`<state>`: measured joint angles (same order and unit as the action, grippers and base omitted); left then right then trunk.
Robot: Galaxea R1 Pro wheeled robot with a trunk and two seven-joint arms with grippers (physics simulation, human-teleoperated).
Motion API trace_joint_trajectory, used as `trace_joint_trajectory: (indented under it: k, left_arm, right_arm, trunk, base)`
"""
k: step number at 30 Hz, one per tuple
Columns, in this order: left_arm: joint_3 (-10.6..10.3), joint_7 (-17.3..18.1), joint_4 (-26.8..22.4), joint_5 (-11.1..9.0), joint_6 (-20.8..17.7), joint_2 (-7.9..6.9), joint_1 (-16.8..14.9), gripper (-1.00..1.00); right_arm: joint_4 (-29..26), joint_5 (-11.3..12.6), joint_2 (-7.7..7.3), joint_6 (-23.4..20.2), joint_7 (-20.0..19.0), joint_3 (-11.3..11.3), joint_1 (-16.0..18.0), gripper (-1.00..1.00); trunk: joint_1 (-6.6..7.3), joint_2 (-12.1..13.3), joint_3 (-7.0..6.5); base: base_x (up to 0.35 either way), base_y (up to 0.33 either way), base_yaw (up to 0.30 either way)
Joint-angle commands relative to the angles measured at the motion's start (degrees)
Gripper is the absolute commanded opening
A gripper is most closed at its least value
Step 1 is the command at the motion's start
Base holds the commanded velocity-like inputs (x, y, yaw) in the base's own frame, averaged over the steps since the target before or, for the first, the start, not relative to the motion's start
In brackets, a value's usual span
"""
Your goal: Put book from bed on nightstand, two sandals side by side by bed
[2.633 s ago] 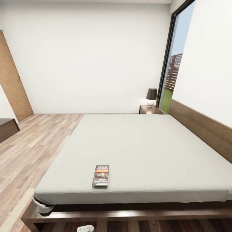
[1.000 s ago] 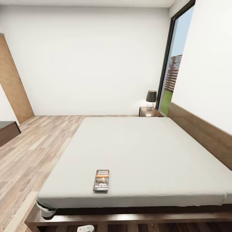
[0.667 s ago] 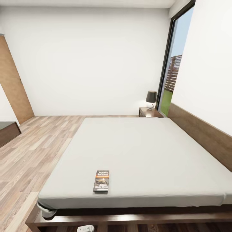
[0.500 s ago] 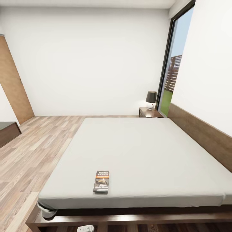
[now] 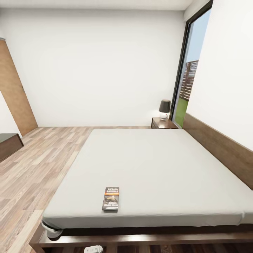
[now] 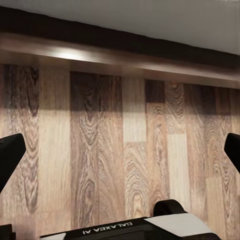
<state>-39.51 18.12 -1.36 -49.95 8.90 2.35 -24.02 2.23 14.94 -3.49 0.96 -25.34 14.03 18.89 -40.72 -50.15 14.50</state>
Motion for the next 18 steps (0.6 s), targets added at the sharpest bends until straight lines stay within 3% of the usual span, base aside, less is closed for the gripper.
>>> trace_joint_trajectory:
  k: [1, 18]
  left_arm:
    - [-0.48, 0.24, 0.15, -0.50, 0.24, 0.02, -0.06, 1.00]
    - [-0.48, 0.24, 0.15, -0.50, 0.26, 0.02, -0.06, 1.00]
  right_arm:
    - [0.23, 0.53, -0.03, 0.10, -0.32, 0.04, 0.10, 1.00]
    - [0.23, 0.53, -0.02, 0.10, -0.31, 0.04, 0.10, 1.00]
  trunk:
    - [0.22, 0.36, -0.11]
    - [3.95, 7.18, -3.16]
  base:
    - [0.000, 0.000, 0.000]
    - [0.000, 0.000, 0.000]
